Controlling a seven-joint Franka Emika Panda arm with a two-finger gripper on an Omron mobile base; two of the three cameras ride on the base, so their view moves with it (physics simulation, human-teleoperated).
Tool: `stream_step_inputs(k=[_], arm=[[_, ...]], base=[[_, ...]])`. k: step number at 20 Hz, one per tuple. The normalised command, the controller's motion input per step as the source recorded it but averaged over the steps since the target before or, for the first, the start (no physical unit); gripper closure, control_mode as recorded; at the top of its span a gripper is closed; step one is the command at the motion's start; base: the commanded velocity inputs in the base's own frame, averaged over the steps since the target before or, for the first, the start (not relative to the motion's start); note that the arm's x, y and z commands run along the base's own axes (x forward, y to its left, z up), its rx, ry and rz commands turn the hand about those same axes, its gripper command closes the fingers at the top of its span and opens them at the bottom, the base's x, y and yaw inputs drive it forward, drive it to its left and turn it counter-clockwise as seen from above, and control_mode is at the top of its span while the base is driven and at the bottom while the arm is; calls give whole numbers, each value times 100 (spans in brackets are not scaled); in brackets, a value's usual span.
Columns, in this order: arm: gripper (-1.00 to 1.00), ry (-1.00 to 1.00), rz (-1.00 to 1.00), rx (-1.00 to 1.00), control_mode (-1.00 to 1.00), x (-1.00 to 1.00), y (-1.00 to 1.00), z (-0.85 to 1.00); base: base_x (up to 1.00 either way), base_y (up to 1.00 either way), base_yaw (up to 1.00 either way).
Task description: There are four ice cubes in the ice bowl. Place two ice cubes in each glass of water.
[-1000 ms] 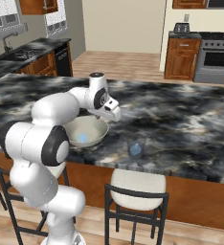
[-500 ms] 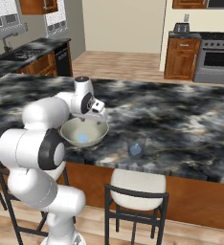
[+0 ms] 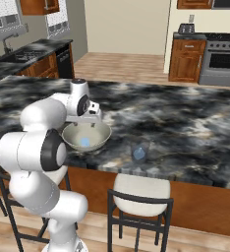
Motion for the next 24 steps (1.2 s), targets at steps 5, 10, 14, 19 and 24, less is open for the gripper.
stream_step_inputs(k=[5, 10, 14, 19, 24], arm=[[-100, 0, 15, 0, -100, 0, 29, -12], [-100, 0, 6, 0, -100, 2, 9, -27], [-100, 0, 0, 0, -100, 11, 0, -30], [-100, 0, 0, 0, -100, 12, 0, -28], [-100, 0, 1, 0, -100, 13, 0, -27]], base=[[0, 0, 0], [0, 0, 0], [0, 0, 0], [0, 0, 0], [0, 0, 0]])
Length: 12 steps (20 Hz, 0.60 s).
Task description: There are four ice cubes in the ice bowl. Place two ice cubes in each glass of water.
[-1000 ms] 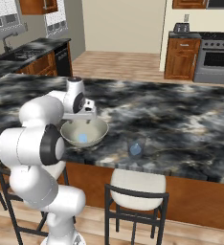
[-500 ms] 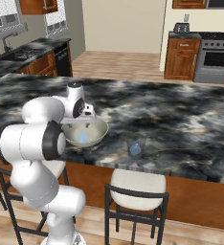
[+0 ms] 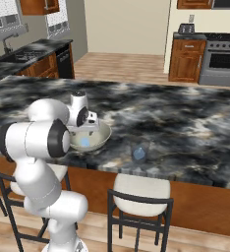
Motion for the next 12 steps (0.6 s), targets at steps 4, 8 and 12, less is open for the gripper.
stream_step_inputs(k=[4, 8, 12], arm=[[-100, 0, 2, 0, -100, 9, 0, -16], [-100, 0, 3, 0, -100, 0, 0, -6], [-100, 0, 3, 0, -100, 0, 0, -4]], base=[[0, 0, 0], [0, 0, 0], [0, 0, 0]])
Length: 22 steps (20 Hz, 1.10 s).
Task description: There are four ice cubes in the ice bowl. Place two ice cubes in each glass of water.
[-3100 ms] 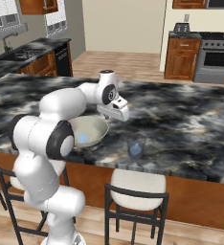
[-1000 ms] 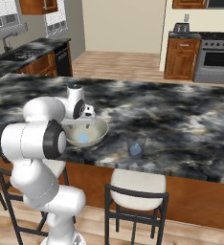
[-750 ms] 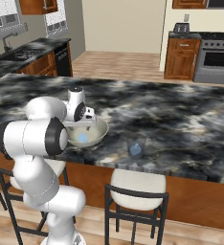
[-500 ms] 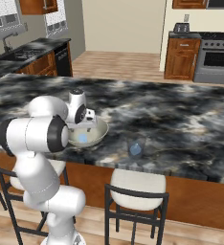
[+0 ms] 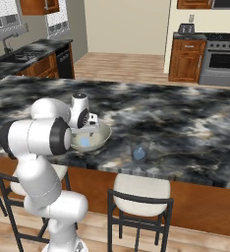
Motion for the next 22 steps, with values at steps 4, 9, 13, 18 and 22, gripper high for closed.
stream_step_inputs(k=[4, 9, 13, 18, 22], arm=[[-100, 0, 4, 0, -100, 0, 0, -12], [-100, 0, 4, 0, -100, 0, 0, -20], [-100, 0, 4, 0, -100, 0, 0, -23], [-100, 0, 4, 0, -100, 0, 0, -22], [-100, 0, 4, 0, -100, 0, 0, -21]], base=[[0, 0, 0], [0, 0, 0], [0, 0, 0], [0, 0, 0], [0, 0, 0]])
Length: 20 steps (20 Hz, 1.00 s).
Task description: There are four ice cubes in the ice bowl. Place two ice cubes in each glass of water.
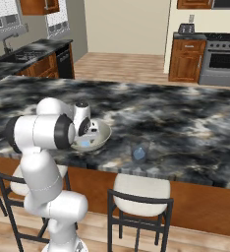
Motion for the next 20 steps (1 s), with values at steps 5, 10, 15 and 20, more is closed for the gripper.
stream_step_inputs(k=[5, 10, 15, 20], arm=[[-100, 0, 3, 0, -100, 0, 0, -19], [-100, 0, 3, 0, -100, 0, 0, -18], [-100, 0, 3, 0, -100, 0, 0, -18], [100, 0, 4, 0, -100, 0, 0, -17]], base=[[0, 0, 0], [0, 0, 0], [0, 0, 0], [0, 0, 0]])
